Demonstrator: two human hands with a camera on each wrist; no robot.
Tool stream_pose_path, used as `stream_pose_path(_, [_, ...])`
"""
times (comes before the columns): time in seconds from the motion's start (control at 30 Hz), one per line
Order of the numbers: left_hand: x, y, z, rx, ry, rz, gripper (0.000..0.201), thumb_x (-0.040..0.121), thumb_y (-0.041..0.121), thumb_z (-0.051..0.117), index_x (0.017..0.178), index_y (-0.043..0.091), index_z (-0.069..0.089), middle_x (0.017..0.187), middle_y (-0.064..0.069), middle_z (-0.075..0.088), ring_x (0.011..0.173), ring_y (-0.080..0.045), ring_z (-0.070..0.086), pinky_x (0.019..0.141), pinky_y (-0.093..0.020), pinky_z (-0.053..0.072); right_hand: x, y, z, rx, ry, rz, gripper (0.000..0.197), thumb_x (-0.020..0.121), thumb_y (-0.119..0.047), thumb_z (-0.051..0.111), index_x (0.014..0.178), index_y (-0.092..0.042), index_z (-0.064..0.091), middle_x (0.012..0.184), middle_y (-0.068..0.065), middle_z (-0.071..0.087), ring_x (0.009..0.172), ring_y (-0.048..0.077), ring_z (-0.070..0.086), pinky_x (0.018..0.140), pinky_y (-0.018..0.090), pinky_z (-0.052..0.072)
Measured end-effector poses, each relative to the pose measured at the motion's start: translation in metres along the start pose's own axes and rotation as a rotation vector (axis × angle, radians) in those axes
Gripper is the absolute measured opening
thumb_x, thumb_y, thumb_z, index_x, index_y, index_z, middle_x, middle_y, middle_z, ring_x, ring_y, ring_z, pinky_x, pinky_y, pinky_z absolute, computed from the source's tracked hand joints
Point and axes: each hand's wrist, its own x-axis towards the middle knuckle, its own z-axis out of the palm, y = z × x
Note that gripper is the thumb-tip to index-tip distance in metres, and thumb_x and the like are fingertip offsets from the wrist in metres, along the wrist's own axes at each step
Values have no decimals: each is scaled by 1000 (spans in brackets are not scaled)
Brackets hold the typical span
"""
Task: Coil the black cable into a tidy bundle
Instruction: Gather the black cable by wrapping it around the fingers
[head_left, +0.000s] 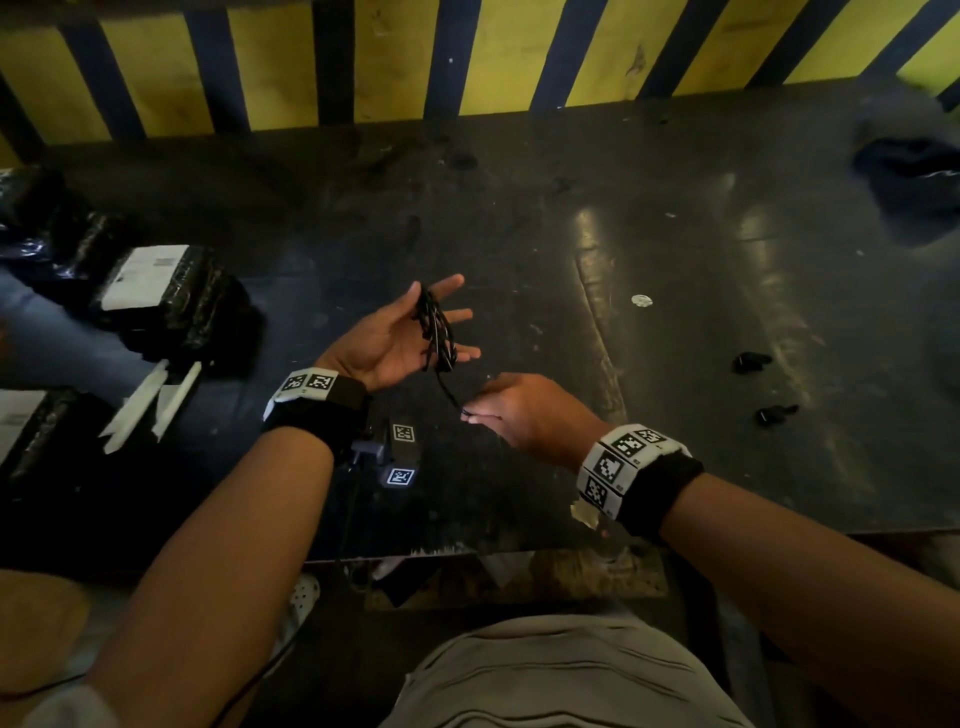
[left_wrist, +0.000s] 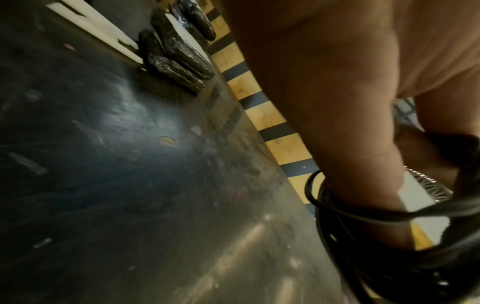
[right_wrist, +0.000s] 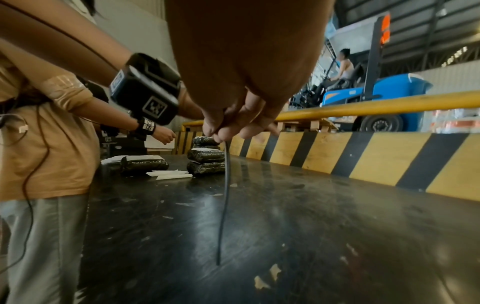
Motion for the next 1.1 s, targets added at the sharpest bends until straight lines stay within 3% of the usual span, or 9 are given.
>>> stream_pose_path(0.13, [-2, -19, -12, 37, 101, -76, 54, 87, 48, 64, 136, 24, 63, 156, -28, 29, 142, -45, 35, 97, -55, 52, 2, -3, -20, -220, 36, -84, 25, 102, -22, 49, 114, -16, 70, 111, 9, 69, 106, 27, 63, 90, 39, 49])
stream_pose_path(0.2, [-2, -28, -16, 61, 129, -124, 54, 95, 45, 55, 142, 19, 56, 158, -30, 26, 144, -43, 34, 104, -58, 46, 6, -4, -32, -259, 48, -110, 25, 99, -15, 51, 116, -19, 70, 113, 7, 69, 108, 27, 61, 93, 39, 44])
stream_pose_path(0.3, [0, -37, -15, 107, 120, -180, 57, 102, 39, 46, 150, 9, 42, 153, -25, 40, 139, -38, 38, 112, -68, 29, 16, -5, -45, -349, 74, -149, 26, 96, -16, 52, 115, -22, 70, 116, 1, 68, 106, 23, 60, 94, 35, 42])
stream_pose_path(0.43, [-3, -42, -7, 156, 83, -250, 71, 89, 36, 71, 149, 10, 43, 156, -13, 39, 145, -30, 34, 106, -74, 32, 27, -3, -59, -407, 121, -157, 21, 97, -20, 55, 108, -21, 73, 103, 0, 72, 100, 23, 64, 94, 38, 47])
stream_pose_path(0.67, [-9, -43, 5, 170, -80, -369, 53, 100, 39, 48, 150, 22, 43, 158, -2, 41, 144, -36, 38, 107, -70, 35, 36, 11, -72, -207, 91, -42, 17, 95, -23, 63, 104, -20, 77, 102, -2, 77, 95, 17, 71, 86, 36, 55])
stream_pose_path(0.77, [-12, -42, 8, 247, -138, -440, 52, 104, 43, 36, 145, 15, 47, 146, -16, 54, 131, -42, 53, 106, -57, 43, 36, 22, -70, -35, 142, -12, 12, 89, -22, 72, 97, -17, 80, 98, -3, 78, 91, 12, 71, 87, 32, 54])
stream_pose_path(0.87, [-12, -42, 12, 204, -101, -410, 46, 104, 40, 36, 119, 6, 62, 95, -11, 69, 91, -25, 68, 86, -41, 55, 33, 32, -63, 149, 162, 35, 12, 84, -17, 78, 94, -14, 82, 94, 0, 79, 84, 4, 68, 79, 9, 48])
stream_pose_path(0.97, [-11, -41, 11, 229, -96, -377, 43, 105, 36, 35, 95, 6, 64, 67, -2, 50, 61, -15, 49, 60, -29, 46, 27, 36, -54, 301, 157, 112, 14, 86, -13, 76, 99, -15, 81, 91, -2, 79, 75, -6, 67, 70, 1, 42])
stream_pose_path(1.1, [-6, -37, 11, 341, -31, -317, 43, 102, 26, 33, 68, 10, 54, 52, 2, 41, 42, -9, 36, 40, -21, 32, 23, 33, -34, 426, 121, 174, 24, 96, -12, 63, 117, -15, 74, 97, -1, 79, 80, -10, 70, 71, 8, 53])
